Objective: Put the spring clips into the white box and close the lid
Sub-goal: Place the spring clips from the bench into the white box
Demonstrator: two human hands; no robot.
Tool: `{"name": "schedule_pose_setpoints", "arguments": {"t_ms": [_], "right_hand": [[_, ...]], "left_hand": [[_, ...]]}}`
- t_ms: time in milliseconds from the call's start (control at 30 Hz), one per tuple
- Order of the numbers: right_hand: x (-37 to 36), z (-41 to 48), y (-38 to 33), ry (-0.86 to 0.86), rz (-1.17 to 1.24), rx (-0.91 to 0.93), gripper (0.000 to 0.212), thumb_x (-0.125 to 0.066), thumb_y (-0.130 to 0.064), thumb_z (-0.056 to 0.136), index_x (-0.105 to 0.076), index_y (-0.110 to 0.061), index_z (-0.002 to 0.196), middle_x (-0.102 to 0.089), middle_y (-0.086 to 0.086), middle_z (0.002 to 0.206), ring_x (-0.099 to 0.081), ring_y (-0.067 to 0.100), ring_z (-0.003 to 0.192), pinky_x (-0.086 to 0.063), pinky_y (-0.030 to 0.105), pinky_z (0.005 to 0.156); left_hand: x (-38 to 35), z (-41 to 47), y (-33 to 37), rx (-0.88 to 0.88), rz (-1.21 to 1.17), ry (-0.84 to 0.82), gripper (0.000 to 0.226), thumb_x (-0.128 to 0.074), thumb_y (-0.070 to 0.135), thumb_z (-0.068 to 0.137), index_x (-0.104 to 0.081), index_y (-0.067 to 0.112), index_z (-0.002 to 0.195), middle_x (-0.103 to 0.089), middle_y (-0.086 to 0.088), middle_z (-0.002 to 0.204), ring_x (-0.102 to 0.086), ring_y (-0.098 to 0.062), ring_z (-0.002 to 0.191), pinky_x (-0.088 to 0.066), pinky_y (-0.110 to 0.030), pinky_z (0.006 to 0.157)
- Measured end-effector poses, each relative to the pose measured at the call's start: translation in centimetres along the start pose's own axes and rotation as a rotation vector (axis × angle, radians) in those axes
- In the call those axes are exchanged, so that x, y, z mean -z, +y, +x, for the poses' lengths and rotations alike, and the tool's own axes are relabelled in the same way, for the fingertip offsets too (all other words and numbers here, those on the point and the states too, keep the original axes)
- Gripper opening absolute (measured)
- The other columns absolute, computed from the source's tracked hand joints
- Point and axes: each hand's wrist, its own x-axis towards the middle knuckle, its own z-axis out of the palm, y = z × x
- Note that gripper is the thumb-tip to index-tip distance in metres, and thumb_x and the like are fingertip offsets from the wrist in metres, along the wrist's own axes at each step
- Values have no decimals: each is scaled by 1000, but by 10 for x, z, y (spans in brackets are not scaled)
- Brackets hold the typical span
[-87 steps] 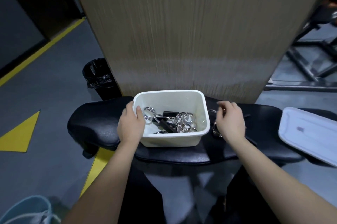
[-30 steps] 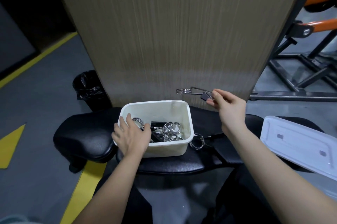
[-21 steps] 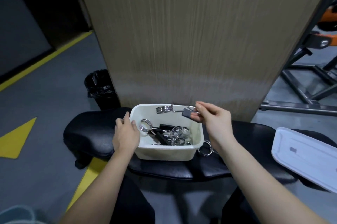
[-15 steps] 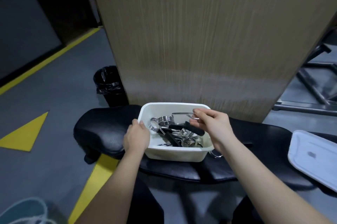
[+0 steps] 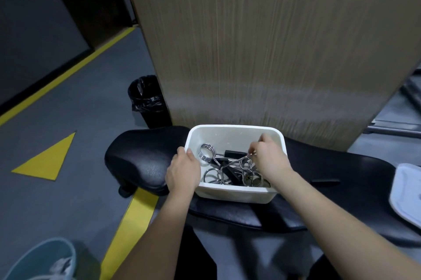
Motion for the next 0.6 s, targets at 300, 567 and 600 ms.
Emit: {"name": "schedule_pose_setpoints", "arguments": {"t_ms": [300, 567, 600], "right_hand": [[3, 11, -9, -19, 48, 200, 16, -60, -26, 94, -72, -18, 86, -69, 9, 72, -62, 35, 72, -51, 38, 63], [-17, 27, -14, -63, 271, -108, 22, -58, -17, 92, -79, -22, 84, -73, 0, 69, -70, 24, 72, -59, 34, 68], [-19, 26, -15, -71, 263, -121, 20, -60, -21, 92, -79, -24, 87, -73, -1, 70, -70, 23, 73, -58, 35, 69]], "left_hand": [[0, -1, 0, -10, -3, -1, 37, -23, 36, 105, -49, 11, 112, -63, -16, 120, -58, -41, 107, -37, -43, 76], [-1, 0, -1, -28, -22, 5, 37, -23, 36, 105, -50, 12, 111, -64, -14, 115, -59, -39, 102, -36, -41, 74], [-1, 0, -1, -28, -20, 5, 37, -23, 36, 105, -50, 12, 111, -64, -14, 115, -59, -38, 102, -36, -40, 74]]}}
